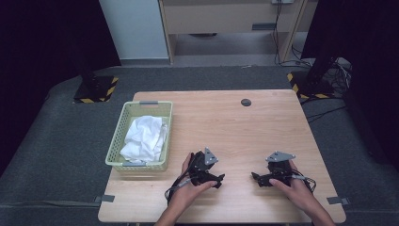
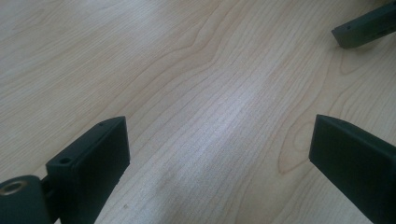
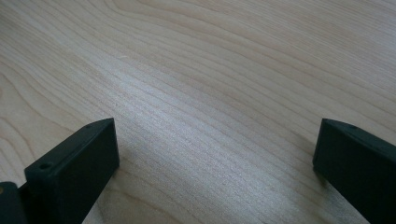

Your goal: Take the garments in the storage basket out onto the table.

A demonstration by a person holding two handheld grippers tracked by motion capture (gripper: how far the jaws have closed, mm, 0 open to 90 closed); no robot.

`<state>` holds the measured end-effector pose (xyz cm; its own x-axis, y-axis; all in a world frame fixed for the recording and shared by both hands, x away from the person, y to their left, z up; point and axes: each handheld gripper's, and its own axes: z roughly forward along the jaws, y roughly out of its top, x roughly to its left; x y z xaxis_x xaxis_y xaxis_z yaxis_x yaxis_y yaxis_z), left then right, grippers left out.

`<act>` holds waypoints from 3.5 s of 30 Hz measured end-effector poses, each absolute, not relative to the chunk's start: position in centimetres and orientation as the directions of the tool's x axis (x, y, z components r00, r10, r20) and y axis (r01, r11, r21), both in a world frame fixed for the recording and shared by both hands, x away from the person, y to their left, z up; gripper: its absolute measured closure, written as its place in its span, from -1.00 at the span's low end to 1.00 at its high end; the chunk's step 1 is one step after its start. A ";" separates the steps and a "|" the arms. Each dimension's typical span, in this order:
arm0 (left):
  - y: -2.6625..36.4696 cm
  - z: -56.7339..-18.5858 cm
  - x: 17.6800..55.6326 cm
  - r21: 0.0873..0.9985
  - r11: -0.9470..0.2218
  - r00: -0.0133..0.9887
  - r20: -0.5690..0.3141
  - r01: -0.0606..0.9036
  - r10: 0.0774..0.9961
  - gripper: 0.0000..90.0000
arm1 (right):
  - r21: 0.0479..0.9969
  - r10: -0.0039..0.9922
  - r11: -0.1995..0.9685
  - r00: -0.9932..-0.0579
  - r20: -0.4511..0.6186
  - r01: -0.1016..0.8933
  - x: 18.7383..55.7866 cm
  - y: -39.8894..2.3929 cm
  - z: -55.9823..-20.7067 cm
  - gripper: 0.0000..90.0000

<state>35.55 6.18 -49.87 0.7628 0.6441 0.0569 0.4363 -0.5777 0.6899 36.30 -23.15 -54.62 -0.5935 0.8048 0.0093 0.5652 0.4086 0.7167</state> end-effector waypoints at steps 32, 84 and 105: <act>12.1 -43.0 36.1 0.704 -0.534 0.710 0.059 0.469 0.702 -0.85 | 0.717 0.787 0.424 -0.616 0.010 0.554 36.2 -23.0 -54.6 -0.99; 15.6 -41.4 38.6 0.623 -0.595 0.642 0.187 0.507 0.743 -0.87 | 0.718 0.794 0.417 -0.607 0.010 0.558 36.5 -22.7 -54.6 -0.99; 20.3 -39.4 42.1 0.617 -0.541 0.530 0.226 0.571 0.817 -0.88 | 0.717 0.792 0.419 -0.610 0.011 0.557 36.5 -22.6 -54.6 -0.99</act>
